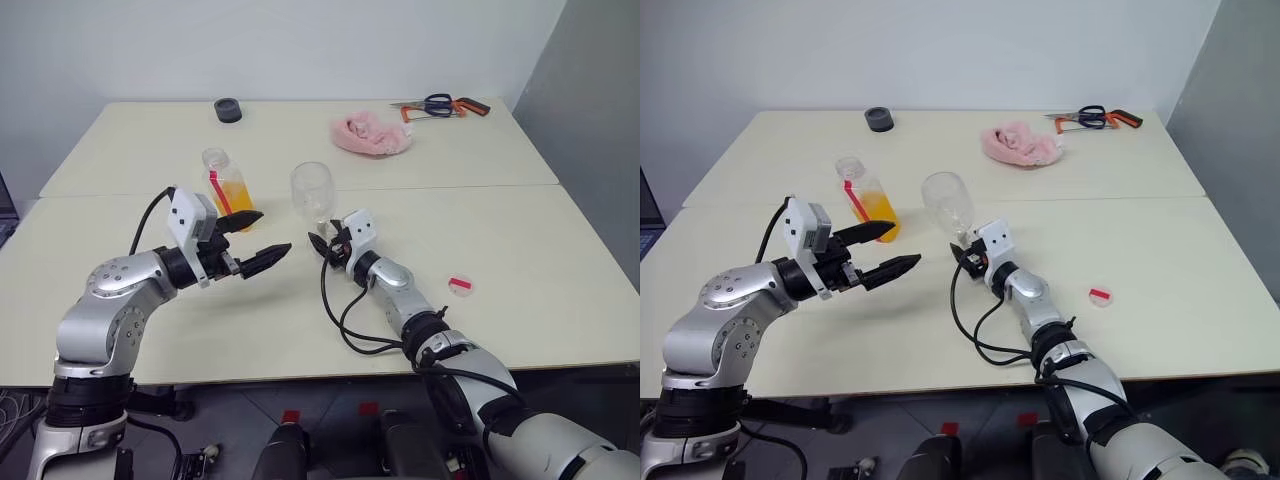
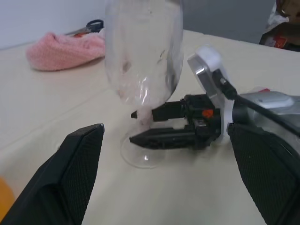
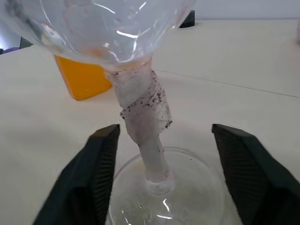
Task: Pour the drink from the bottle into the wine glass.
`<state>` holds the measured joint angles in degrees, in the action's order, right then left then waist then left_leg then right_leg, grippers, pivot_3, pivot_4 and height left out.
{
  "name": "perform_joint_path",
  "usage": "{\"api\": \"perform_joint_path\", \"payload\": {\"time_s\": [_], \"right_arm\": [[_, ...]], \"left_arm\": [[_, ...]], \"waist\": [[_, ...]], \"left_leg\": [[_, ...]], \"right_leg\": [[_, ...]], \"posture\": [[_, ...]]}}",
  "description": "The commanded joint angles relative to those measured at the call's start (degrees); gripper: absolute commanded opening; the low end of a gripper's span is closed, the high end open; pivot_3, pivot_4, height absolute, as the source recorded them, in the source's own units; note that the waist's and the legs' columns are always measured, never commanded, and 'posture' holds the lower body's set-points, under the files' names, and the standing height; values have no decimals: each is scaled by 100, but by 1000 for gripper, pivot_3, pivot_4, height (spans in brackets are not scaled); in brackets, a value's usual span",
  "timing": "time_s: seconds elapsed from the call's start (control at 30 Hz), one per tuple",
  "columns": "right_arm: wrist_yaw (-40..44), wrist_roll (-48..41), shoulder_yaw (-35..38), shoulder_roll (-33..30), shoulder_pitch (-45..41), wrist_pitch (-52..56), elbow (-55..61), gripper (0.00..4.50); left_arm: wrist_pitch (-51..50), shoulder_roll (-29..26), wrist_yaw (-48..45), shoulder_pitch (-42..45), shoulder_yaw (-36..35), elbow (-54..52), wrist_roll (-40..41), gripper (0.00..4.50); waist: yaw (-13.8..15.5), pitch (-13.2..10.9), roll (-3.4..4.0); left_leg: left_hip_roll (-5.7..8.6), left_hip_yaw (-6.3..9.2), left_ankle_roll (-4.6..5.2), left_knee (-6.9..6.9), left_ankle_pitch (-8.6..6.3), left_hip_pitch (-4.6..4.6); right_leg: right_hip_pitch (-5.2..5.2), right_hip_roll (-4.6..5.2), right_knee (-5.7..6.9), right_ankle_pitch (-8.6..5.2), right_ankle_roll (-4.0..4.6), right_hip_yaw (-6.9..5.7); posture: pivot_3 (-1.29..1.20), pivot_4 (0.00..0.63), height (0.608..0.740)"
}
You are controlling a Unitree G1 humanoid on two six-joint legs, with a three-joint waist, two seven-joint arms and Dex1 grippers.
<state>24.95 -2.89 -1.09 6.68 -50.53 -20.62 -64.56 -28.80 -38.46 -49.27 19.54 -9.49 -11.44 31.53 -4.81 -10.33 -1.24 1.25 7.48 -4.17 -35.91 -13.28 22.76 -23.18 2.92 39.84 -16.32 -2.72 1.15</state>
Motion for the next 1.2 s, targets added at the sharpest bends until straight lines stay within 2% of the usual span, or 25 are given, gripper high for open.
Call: {"api": "perform_joint_path", "payload": {"time_s": [0.03,0.33,0.6,1.03,1.2], "right_arm": [[26,-6,52,-8,-2,-59,124,4470],[59,-35,58,-92,97,-10,241,4470],[348,-75,-23,-308,566,221,903,4470],[711,-165,-244,-892,1884,1411,3344,4470],[1001,-290,-362,-1331,2554,2189,4648,4470]], "left_arm": [[-72,5,89,135,-83,-237,121,4500],[-170,66,167,212,-49,-320,118,4500],[-191,153,214,335,-27,-281,99,4500],[-93,183,299,113,-72,-304,31,4500],[-37,166,322,-193,-75,-220,-78,4500]], "waist": [[-1,0,0],[0,0,0],[1,0,0],[16,1,-1],[27,0,-1]], "left_leg": [[0,0,0,0,0,0],[0,0,0,0,0,0],[1,0,0,-1,0,1],[2,2,0,-2,0,3],[2,1,1,-2,-1,4]], "right_leg": [[0,0,0,0,0,0],[0,0,0,0,0,0],[0,0,0,0,0,0],[1,2,-1,0,-1,-1],[1,3,-4,-1,-1,-1]], "posture": [[0,150,740],[0,150,740],[0,150,740],[0,150,740],[0,150,740]]}}
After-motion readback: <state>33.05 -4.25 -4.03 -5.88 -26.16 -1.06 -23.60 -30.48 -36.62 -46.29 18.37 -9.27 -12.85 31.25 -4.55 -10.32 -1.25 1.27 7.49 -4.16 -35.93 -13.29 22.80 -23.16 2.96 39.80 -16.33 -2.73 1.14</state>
